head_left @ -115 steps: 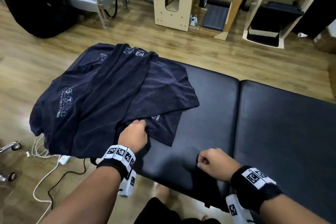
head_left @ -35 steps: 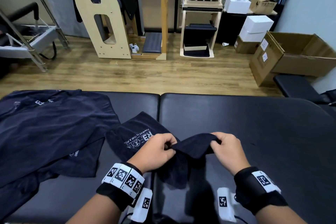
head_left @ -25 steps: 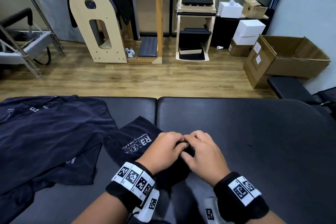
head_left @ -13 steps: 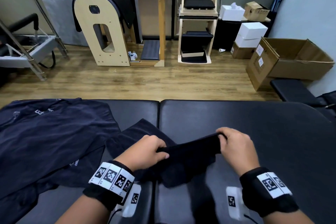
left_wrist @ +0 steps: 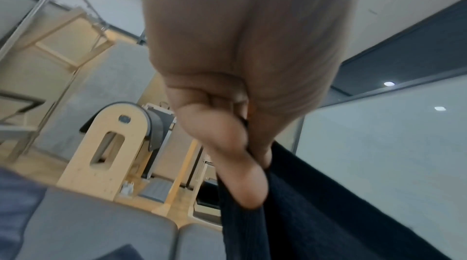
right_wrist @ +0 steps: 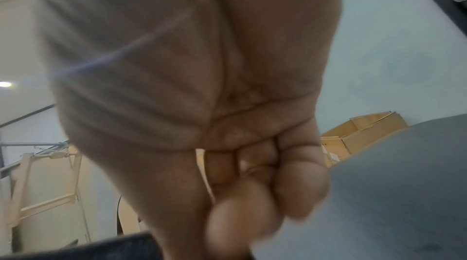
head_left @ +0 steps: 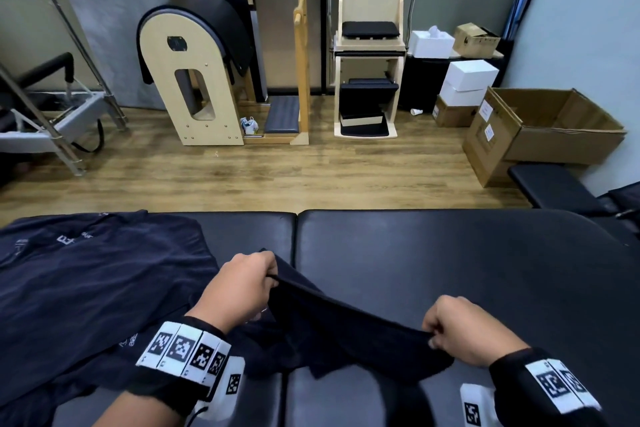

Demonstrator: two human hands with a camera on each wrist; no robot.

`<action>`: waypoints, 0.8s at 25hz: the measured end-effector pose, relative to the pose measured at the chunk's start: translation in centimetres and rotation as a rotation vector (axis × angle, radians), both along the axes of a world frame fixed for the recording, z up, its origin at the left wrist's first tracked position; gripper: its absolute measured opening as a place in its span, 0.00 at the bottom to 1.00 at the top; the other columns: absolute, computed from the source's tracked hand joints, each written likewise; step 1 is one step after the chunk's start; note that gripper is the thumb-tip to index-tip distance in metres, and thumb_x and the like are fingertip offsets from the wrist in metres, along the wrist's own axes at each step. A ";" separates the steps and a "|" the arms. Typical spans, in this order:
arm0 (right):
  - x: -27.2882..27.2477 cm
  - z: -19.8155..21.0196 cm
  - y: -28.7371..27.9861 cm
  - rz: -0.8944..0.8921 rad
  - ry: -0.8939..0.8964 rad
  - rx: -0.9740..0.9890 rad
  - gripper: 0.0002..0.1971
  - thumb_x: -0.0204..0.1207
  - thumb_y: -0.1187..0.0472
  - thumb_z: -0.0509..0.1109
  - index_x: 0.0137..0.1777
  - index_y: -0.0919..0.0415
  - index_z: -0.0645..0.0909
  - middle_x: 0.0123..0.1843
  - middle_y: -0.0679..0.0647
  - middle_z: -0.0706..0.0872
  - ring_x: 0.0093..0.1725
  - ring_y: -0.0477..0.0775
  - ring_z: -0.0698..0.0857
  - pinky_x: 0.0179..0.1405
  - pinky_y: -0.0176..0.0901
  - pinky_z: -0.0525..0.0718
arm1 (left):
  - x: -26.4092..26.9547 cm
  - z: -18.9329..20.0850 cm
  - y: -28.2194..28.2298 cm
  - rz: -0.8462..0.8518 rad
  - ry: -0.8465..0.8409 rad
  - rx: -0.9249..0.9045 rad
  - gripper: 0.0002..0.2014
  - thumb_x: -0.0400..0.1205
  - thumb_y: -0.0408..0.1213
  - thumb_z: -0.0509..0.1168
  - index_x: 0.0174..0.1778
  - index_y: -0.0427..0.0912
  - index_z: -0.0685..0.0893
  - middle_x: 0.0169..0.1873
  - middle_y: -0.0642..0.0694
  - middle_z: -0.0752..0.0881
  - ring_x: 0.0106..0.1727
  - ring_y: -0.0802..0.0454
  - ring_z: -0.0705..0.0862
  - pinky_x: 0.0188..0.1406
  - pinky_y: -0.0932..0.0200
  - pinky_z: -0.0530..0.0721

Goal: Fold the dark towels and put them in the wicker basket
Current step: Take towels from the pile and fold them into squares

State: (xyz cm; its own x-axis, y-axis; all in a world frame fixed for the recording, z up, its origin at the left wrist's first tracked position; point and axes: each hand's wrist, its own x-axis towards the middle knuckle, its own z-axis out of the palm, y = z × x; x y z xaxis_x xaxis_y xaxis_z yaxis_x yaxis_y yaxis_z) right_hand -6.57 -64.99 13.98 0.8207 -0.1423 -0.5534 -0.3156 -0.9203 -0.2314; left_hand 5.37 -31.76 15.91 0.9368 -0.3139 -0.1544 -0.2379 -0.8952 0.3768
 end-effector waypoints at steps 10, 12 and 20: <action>13.9 5.2 -1.4 -0.160 -0.203 0.075 0.14 0.75 0.76 0.61 0.49 0.66 0.87 0.39 0.67 0.92 0.39 0.63 0.93 0.32 0.46 0.89 | 11.0 4.8 -2.5 0.158 -0.080 -0.123 0.06 0.76 0.30 0.70 0.36 0.44 0.90 0.35 0.41 0.91 0.45 0.40 0.89 0.45 0.59 0.83; 18.9 10.4 -1.9 -0.169 -0.580 -0.070 0.13 0.73 0.73 0.64 0.49 0.66 0.89 0.46 0.67 0.91 0.53 0.68 0.89 0.47 0.49 0.86 | 14.6 10.6 -3.7 0.193 -0.276 -0.162 0.06 0.77 0.29 0.69 0.43 0.38 0.92 0.41 0.37 0.91 0.50 0.37 0.88 0.49 0.57 0.81; 19.9 23.6 -2.2 -0.118 -1.611 0.062 0.13 0.77 0.70 0.65 0.54 0.64 0.90 0.53 0.65 0.92 0.56 0.65 0.88 0.58 0.48 0.81 | 13.4 26.6 -2.1 0.231 -1.042 -0.427 0.13 0.79 0.29 0.64 0.56 0.38 0.91 0.55 0.42 0.91 0.60 0.43 0.87 0.67 0.58 0.78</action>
